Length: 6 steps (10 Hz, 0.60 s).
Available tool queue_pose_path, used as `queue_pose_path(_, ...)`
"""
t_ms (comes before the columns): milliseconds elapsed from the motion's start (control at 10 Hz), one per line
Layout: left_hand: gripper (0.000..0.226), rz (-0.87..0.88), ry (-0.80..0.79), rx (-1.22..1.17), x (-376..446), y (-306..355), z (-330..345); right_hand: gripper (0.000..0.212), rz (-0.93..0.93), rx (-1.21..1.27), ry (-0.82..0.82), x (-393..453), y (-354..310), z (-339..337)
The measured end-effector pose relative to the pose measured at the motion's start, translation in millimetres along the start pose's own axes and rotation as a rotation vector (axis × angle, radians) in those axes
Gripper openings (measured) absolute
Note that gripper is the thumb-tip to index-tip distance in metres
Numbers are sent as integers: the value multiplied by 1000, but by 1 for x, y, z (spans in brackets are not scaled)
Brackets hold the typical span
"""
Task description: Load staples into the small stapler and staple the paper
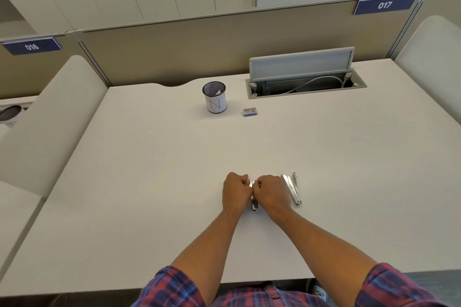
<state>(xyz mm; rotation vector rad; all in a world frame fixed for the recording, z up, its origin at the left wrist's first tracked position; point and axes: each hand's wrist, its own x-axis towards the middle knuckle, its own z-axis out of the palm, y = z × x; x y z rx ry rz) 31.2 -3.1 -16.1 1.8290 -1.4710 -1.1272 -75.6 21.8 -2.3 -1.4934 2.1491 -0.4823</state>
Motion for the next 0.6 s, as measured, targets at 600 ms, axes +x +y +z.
queue_pose_path(600, 50, 627, 350, 704, 10, -15, -50, 54, -246, -202, 463, 22, 72, -35)
